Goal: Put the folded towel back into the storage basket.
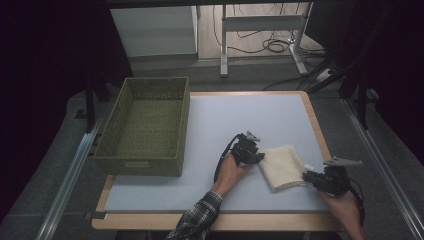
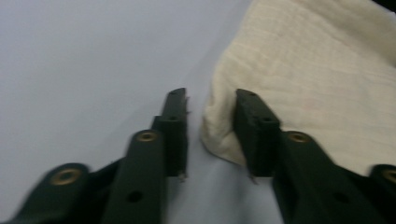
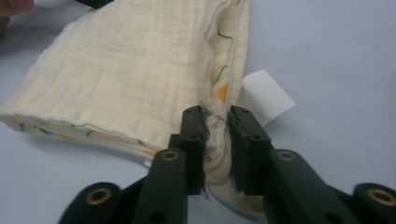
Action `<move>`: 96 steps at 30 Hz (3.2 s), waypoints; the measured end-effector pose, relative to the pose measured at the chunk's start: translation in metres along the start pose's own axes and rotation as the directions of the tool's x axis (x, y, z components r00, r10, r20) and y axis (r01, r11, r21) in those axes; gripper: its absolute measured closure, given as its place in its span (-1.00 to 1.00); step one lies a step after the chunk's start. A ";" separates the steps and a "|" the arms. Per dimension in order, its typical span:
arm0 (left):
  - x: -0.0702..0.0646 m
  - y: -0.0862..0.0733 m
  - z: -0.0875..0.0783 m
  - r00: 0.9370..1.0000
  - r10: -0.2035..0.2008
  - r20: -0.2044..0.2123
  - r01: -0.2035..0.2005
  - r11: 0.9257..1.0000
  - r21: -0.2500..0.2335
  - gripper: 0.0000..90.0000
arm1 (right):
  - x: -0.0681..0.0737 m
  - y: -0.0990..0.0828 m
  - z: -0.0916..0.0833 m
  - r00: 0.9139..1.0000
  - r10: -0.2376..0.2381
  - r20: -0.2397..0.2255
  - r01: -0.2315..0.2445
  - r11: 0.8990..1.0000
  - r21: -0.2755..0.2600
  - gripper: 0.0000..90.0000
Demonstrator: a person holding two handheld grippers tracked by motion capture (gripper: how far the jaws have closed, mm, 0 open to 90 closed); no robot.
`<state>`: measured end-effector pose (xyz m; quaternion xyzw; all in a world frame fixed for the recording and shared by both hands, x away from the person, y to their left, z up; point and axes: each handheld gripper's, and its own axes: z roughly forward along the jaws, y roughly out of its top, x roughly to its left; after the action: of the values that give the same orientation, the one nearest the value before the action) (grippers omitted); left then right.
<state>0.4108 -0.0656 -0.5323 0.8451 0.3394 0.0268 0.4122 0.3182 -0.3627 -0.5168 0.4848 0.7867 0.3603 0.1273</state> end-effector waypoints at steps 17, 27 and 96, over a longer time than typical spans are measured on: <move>0.000 0.010 -0.031 0.991 0.086 -0.100 -0.091 0.995 -0.045 0.89 | 0.021 0.016 -0.007 0.994 -0.022 -0.106 0.017 0.999 -0.042 0.83; 0.012 0.010 -0.053 0.988 0.087 -0.128 -0.095 0.994 -0.055 0.88 | 0.041 0.032 -0.001 0.988 -0.071 -0.135 0.064 0.996 -0.058 0.82; 0.102 0.037 -0.236 0.867 0.081 -0.492 -0.130 0.989 -0.065 0.88 | 0.175 0.189 0.061 0.920 -0.301 -0.251 0.257 0.947 -0.194 0.81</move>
<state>0.4326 0.1394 -0.3747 0.8076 0.3839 0.2776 0.3512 0.3910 -0.1347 -0.4036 0.3005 0.8271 0.4635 0.1039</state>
